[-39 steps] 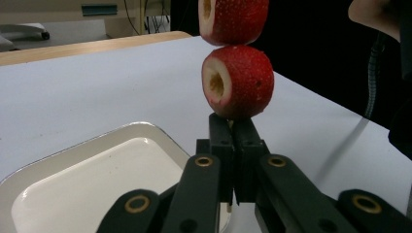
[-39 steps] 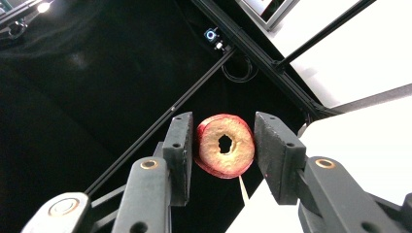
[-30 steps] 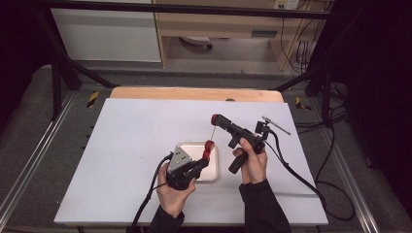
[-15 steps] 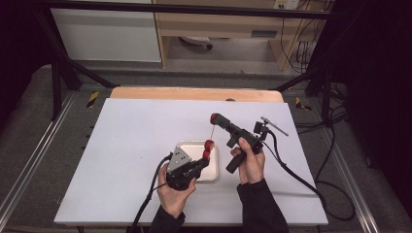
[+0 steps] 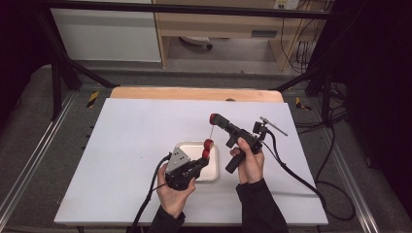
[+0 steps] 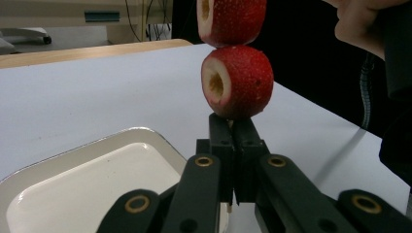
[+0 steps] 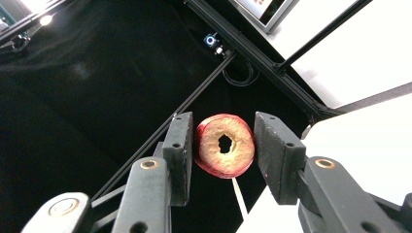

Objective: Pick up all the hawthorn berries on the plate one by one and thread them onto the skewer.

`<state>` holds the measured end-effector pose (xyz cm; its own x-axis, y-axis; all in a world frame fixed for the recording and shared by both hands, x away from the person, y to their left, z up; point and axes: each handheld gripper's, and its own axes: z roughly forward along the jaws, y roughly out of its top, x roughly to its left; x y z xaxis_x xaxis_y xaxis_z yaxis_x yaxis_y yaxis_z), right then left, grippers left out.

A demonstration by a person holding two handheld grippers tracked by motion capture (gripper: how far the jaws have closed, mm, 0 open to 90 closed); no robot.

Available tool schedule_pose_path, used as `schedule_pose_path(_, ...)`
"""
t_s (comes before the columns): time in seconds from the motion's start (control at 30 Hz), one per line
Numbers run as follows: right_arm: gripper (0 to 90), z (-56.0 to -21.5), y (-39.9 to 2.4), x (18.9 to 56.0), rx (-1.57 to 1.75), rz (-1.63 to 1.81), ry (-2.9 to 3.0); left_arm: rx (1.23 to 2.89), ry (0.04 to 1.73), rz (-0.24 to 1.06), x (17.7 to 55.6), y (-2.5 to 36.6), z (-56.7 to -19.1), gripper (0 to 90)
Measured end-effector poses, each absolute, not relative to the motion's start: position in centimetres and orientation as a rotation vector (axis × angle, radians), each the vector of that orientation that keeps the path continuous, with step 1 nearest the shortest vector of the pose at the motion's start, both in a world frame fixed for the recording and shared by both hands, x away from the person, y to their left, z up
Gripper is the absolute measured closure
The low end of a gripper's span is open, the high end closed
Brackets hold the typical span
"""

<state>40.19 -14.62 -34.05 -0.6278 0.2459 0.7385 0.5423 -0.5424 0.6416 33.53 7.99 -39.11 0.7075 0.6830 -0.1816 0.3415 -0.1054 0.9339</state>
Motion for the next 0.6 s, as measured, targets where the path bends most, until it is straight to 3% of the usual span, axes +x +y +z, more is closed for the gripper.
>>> schedule_pose_path(0.6,60.2,-35.9,-12.9,39.1,-1.216,-2.214,-1.578,1.693,0.881,0.327,33.8,8.5,-38.9,88.7)
